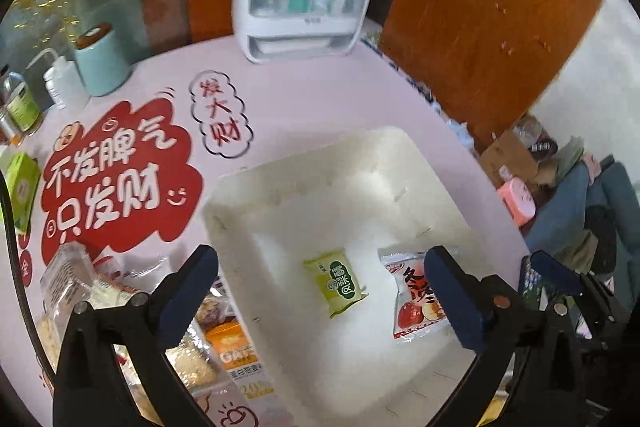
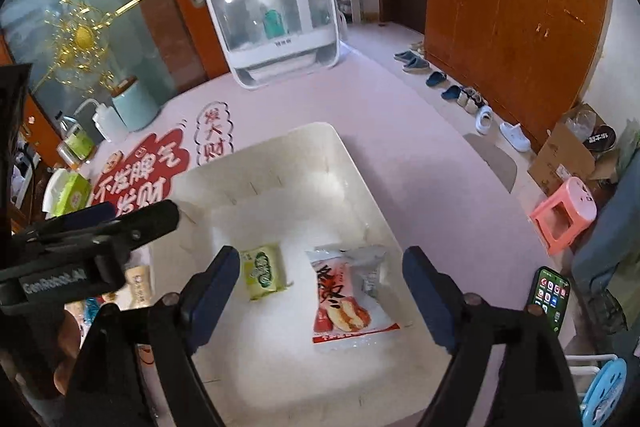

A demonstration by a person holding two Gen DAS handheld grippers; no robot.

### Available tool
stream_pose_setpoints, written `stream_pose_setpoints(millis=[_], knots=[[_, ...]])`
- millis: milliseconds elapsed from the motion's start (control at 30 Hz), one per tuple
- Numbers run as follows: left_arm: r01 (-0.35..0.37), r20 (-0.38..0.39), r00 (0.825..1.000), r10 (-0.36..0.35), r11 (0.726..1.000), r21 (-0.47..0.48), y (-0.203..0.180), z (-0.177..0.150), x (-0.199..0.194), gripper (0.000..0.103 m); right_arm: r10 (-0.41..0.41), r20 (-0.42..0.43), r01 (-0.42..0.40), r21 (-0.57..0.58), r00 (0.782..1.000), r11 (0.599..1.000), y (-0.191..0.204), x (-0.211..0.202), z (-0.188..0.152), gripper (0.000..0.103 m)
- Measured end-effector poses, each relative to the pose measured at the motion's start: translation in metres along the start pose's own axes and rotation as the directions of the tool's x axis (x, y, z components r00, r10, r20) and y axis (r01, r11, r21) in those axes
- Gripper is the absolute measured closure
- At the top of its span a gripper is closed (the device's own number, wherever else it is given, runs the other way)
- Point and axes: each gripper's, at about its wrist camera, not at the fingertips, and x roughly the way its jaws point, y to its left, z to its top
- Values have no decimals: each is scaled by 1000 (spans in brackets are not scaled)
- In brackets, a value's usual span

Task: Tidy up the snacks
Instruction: 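Carry both snacks into the white tray and open both grippers, then grasp a clear bag of puffs with left gripper while right grasps another puff bag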

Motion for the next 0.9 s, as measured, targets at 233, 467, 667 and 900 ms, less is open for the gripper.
stream_pose_setpoints(millis=[233,467,667,900], knots=[[-65,142,988,67,998,-19,27,-16,-73,1,65,66,-63,-29,996,998,18,-29,-10,19],[-107,194,975,110,994,-30,60,-47,-147,1,160,125,-151,-76,979,986,41,-63,-24,19],[-206,250,943,219,975,-80,96,-80,-214,1,266,104,-246,-169,958,954,83,-92,-34,19],[-259,256,918,303,947,-192,150,-118,-261,1,343,68,-310,-297,937,903,150,-112,-53,19]])
